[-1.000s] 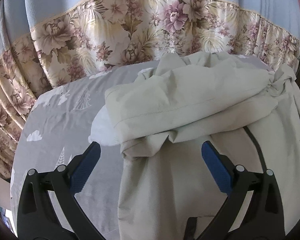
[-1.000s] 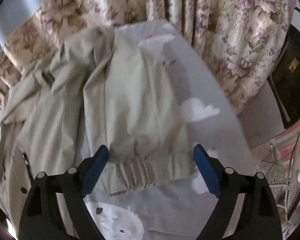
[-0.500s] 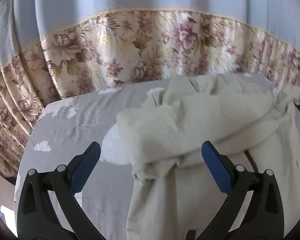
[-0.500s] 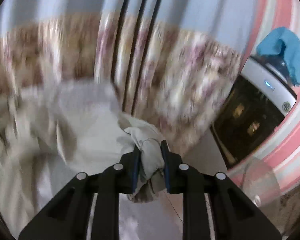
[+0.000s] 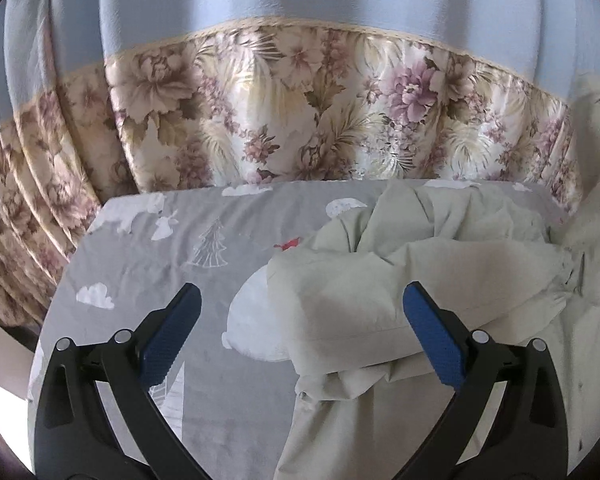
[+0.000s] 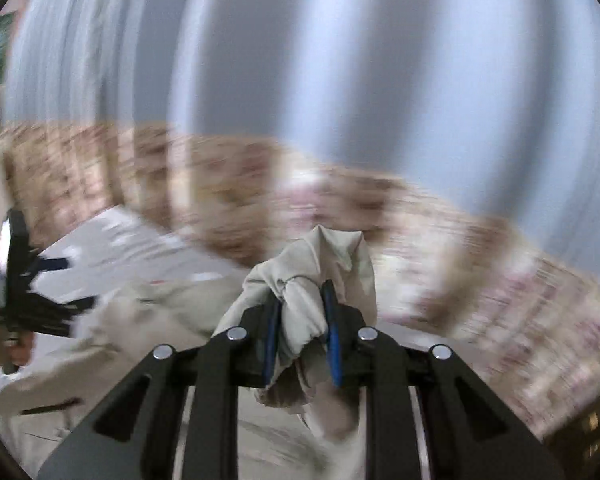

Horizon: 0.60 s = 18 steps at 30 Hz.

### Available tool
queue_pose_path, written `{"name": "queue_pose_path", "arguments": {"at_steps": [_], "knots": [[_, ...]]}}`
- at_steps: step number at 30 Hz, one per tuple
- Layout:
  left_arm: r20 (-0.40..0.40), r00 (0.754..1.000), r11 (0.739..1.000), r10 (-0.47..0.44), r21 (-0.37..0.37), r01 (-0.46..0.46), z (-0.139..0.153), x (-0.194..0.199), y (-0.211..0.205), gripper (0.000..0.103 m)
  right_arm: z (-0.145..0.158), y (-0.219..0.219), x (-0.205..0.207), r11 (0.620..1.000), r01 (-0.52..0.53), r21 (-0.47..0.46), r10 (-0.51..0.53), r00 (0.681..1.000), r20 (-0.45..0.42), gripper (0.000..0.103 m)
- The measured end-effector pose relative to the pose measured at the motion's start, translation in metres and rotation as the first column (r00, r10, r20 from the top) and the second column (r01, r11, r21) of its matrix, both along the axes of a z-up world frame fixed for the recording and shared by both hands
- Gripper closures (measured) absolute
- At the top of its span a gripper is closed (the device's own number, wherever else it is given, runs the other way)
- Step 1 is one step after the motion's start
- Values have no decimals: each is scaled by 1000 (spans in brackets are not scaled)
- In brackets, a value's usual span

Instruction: Fold large clothes

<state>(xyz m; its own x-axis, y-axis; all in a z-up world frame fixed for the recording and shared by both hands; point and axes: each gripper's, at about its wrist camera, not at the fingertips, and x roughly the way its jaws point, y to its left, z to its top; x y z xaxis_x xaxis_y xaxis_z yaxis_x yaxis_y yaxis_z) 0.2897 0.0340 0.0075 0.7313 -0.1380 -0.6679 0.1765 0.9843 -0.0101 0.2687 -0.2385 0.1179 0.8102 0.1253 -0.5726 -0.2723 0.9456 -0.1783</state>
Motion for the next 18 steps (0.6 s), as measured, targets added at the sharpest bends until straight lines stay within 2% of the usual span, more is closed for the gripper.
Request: {"name": "queue_pose_path", "arguments": {"at_steps": [1, 2, 4, 6, 9, 11, 14, 16, 18], "knots": [[1, 1000, 1000, 5, -3, -5, 0, -1, 2, 3, -14, 21, 13, 1000, -27, -14, 27, 998, -50, 81], [1, 1000, 1000, 14, -6, -14, 0, -2, 6, 3, -33, 43, 31, 998, -67, -11, 64, 987, -149, 77], [-5, 1000, 1000, 17, -8, -17, 0, -2, 10, 3, -56, 66, 44, 994, -105, 4, 103, 968, -229, 65], [-24, 1000, 1000, 13, -7, -13, -2, -1, 14, 3, -69, 76, 49, 990, -128, 58, 139, 948, -285, 46], [-51, 999, 1000, 10, -8, -10, -6, 2, 16, 3, -63, 60, 40, 972, -128, 197, 183, 937, -298, 37], [-62, 998, 1000, -6, -21, 5, -8, 3, 12, 3, -54, 44, 30, 969, -110, 220, 169, 948, -269, 36], [-74, 996, 998, -53, -23, 52, -9, 1, -10, 3, -47, 5, 17, 989, -3, 148, 32, 980, -197, 22], [-81, 992, 995, -92, 20, 94, -12, 1, -37, 3, -54, -20, 7, 994, 75, 80, -61, 985, -160, 22], [-100, 990, 990, -96, 96, 106, -20, 6, -64, 3, -67, -52, -3, 986, 160, 35, -154, 979, -135, 22]]}}
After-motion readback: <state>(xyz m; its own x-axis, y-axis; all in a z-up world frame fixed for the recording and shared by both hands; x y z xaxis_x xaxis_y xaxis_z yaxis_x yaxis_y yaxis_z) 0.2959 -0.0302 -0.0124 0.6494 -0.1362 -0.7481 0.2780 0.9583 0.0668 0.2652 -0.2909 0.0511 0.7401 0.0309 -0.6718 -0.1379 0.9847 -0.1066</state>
